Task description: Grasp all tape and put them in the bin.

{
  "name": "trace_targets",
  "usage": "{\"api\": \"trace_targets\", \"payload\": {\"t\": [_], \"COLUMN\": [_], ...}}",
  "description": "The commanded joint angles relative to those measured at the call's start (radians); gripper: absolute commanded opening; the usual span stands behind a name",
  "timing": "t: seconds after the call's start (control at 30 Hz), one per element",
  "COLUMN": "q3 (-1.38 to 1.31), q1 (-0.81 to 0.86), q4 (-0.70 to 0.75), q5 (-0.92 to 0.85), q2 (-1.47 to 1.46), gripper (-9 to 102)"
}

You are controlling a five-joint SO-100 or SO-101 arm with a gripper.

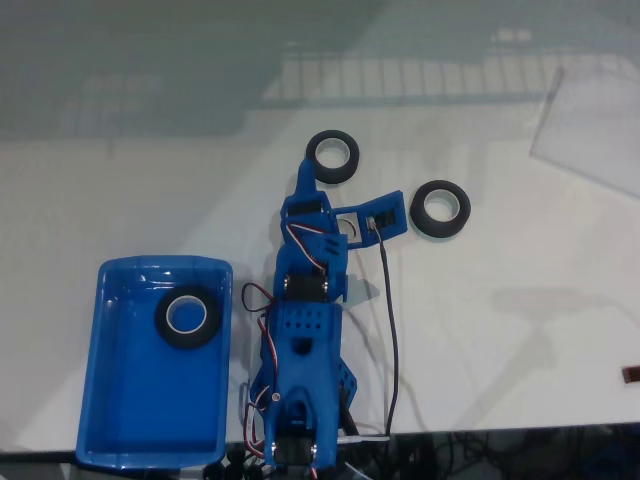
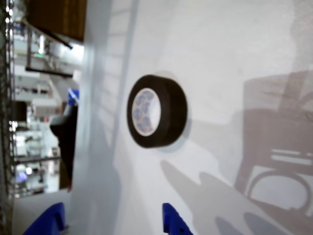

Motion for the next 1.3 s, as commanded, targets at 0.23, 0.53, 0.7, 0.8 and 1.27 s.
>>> {"api": "trace_targets", "payload": {"t": [0.23,0.53,0.7,0.8,1.27], "q3": [-0.206,-0.660,-0.890,-1.005,-1.345], "q1": [0.063,0.071,0.063,0.069,0.067], "q4": [-0.006,0.123,0.196,0.216,0.291], "q5": [0.106,0.141,0.149,0.141,0.101], "q2": [-0.261,-0.850,-1.141,-1.287,-1.767], "gripper": [28,28,28,28,25]}}
